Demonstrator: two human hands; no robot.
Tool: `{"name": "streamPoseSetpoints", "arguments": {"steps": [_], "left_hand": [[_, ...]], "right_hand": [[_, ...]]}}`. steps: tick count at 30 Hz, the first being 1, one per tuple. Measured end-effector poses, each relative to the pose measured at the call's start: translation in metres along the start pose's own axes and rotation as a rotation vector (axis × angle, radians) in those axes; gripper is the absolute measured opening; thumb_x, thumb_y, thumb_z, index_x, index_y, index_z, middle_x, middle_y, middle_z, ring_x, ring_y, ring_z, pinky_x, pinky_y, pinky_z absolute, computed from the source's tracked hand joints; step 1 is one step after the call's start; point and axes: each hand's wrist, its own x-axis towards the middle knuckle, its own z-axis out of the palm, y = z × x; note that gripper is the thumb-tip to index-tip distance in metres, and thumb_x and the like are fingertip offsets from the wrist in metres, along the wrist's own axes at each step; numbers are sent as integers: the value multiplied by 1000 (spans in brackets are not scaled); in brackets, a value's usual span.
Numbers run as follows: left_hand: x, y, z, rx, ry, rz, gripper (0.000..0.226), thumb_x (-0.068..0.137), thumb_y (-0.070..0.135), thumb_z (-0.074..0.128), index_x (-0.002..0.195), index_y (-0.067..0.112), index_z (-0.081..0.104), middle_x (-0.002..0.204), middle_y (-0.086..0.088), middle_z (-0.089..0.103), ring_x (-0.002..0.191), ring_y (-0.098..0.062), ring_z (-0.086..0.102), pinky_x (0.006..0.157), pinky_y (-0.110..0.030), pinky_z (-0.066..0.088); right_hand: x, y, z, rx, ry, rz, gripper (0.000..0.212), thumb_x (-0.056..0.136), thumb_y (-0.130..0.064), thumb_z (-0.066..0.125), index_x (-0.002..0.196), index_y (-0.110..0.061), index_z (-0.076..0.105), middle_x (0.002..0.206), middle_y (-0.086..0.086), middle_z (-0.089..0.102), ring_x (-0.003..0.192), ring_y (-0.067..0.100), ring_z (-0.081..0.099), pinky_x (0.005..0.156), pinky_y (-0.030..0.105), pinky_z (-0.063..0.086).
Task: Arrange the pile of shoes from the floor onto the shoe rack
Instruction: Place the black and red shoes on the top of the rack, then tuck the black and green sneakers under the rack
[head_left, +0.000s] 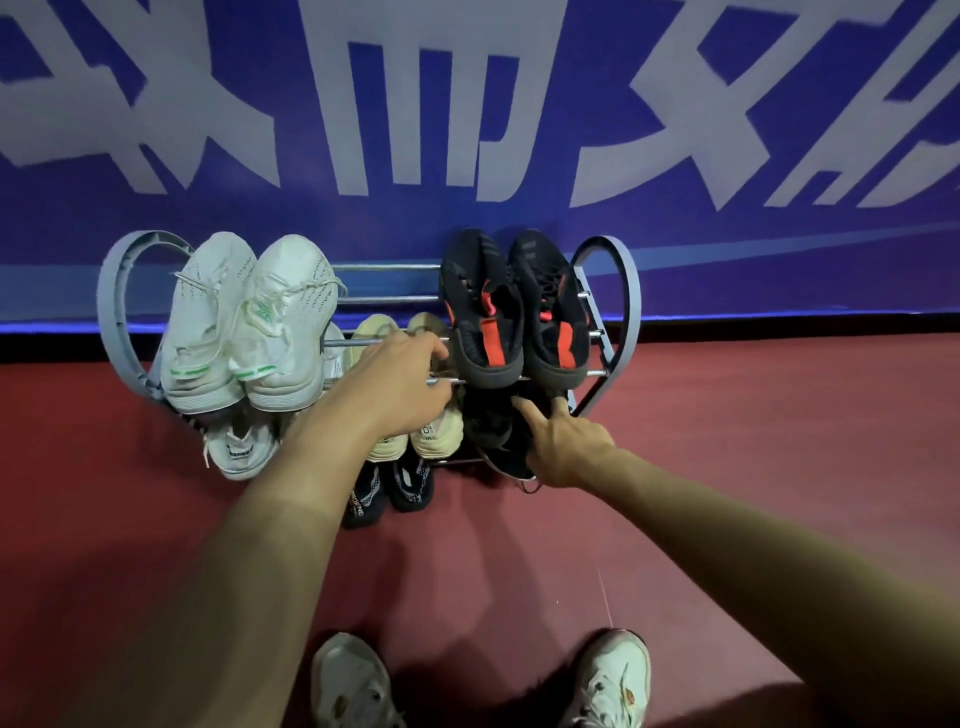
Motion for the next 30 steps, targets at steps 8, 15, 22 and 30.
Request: {"name": "streamPoseSetpoints", "arguments": {"steps": [8,15,22,30], "left_hand": [[8,-5,4,27,-23,-20,40,92,34,59,131,26,55,129,-5,54,120,-25,55,103,-45,46],[10,-10,7,70,-68,-4,42,93,34,60,133,25,53,135,-4,53,126,-25,51,106,-45,44],[12,-11,11,66,-87,13,38,88,40,61,124,27,59,123,-1,60,116,-26,57,98,-45,49],[6,-13,27,123,-160,-28,35,92,33,60,126,21,60,122,-5,63,117,-28,56,103,-40,44]], "right_hand": [[48,-21,27,40,-169,105,89,92,-35,59,157,-45,-1,158,23,7,126,42,53,102,46,45],[40,-28,40,152,-160,79,70,99,-33,51,157,-26,11,146,28,19,121,45,54,104,45,43],[-3,-5,36,114,-148,75,69,86,-59,66,137,-18,44,128,18,41,113,43,58,97,47,49],[-30,-3,34,182,-112,83,79,78,-72,66,133,-17,50,128,15,44,114,41,57,97,46,51]]}}
